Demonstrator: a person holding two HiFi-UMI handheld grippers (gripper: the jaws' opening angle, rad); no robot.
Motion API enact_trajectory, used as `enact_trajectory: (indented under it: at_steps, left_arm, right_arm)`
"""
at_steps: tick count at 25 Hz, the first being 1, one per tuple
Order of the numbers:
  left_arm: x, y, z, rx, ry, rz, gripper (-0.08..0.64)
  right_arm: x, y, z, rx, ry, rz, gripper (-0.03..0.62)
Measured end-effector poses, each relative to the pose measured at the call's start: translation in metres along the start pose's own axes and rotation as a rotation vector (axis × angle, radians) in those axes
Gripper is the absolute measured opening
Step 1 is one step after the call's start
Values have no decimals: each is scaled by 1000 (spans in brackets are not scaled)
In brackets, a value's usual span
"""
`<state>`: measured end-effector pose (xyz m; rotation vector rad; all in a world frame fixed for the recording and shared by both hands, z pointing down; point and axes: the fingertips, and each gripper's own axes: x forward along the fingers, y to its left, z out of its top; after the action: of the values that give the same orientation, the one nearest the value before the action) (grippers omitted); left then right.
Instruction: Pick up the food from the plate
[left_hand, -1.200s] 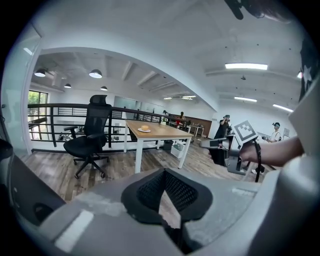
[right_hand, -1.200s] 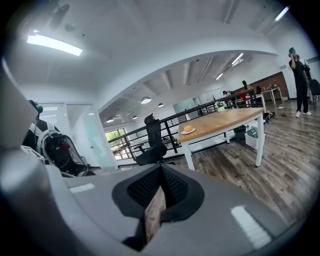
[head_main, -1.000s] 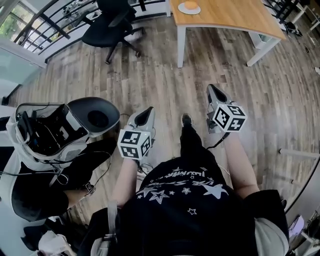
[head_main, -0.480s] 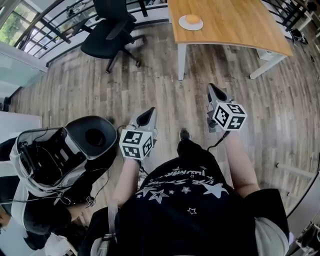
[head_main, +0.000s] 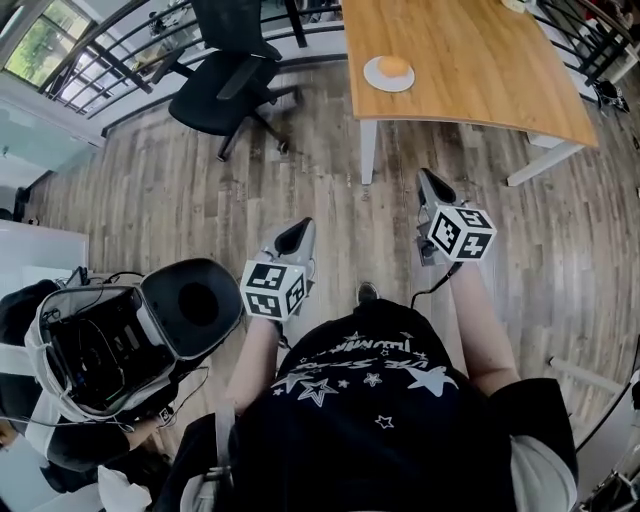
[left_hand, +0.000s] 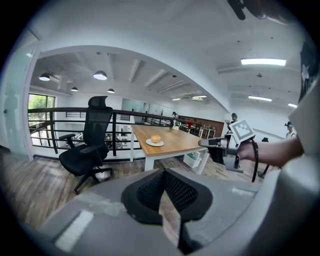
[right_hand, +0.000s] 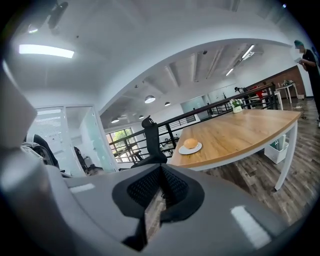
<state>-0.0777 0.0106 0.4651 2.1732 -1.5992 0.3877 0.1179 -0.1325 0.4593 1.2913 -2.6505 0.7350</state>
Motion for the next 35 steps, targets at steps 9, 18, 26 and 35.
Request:
enact_trajectory:
  at_steps: [9,18,26,35]
  left_arm:
    - [33,10,41,0,-12,6,2]
    - [52,29,31,-12,-20,0,2]
    - [105,61,54,-20,-33,-72,2]
    - [182,130,92,-15,-5,-122,2]
  right_arm:
    - [31,-15,36,-12,13,18,3]
    - [43,-23,18,-25,44,-1,5]
    - [91,-39,33,-76,76,-23,179]
    - [195,-64,53,-201,159,-83,291]
